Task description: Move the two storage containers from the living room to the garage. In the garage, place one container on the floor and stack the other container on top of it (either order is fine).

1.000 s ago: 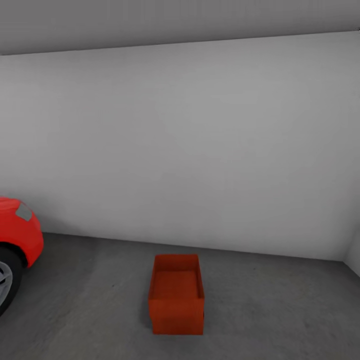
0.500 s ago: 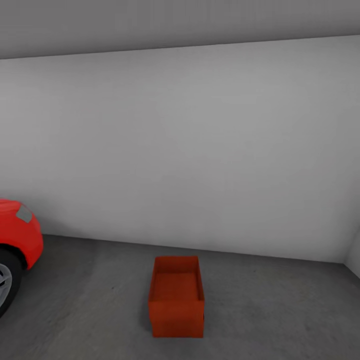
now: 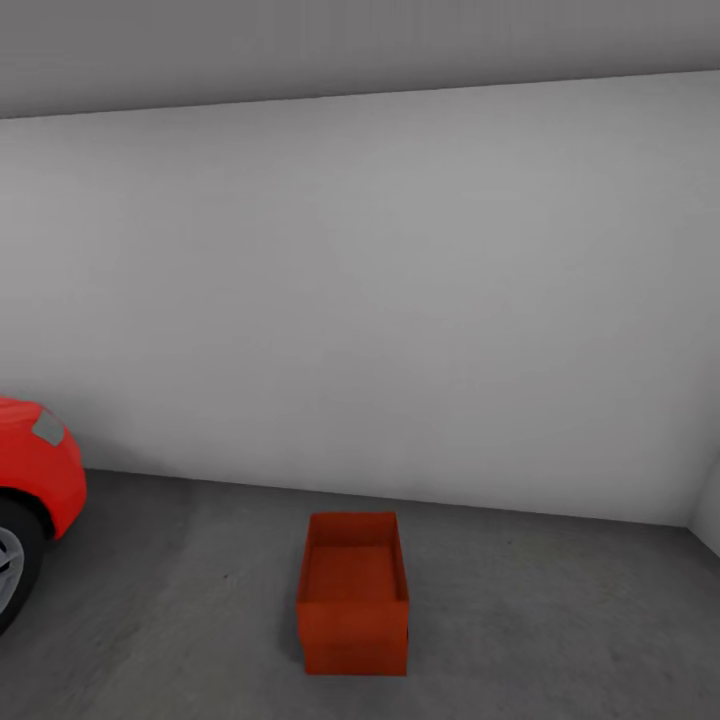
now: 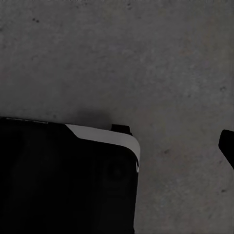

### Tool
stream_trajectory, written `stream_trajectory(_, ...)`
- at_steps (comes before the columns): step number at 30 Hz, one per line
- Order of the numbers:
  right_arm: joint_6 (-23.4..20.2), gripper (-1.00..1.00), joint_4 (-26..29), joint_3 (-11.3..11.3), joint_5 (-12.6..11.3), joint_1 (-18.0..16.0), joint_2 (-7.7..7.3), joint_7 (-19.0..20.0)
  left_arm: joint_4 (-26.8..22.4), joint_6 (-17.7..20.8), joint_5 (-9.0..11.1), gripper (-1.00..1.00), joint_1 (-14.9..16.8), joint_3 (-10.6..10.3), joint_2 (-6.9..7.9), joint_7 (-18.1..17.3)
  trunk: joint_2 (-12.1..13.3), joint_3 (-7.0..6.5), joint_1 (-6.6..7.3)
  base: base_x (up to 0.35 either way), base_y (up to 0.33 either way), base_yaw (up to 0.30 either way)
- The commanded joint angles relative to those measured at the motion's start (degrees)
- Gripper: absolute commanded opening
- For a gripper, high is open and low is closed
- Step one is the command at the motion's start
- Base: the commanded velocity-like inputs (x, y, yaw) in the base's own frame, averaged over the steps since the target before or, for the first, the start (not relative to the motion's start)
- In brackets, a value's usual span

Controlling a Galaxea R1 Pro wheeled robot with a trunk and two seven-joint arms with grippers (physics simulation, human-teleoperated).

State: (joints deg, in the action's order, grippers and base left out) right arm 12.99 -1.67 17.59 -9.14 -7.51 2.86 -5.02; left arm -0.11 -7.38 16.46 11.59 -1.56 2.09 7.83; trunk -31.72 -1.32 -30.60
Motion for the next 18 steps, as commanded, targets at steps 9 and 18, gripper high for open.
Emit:
stream_trajectory(9,0.33,1.00,-0.18,0.18,-1.26,-0.05,0.04,-0.50,-0.14,-0.35,0.07,1.00,0.01,-0.04,0.09,0.14,-0.03,0.01,-0.02,0.000,0.000,0.000)
stream_trajectory(18,0.20,1.00,-0.18,0.24,-1.02,-0.05,0.11,-0.78,-0.15,-0.42,0.06,1.00,0.01,-0.02,0.16,0.13,-0.03,0.01,-0.02,0.000,0.000,0.000)
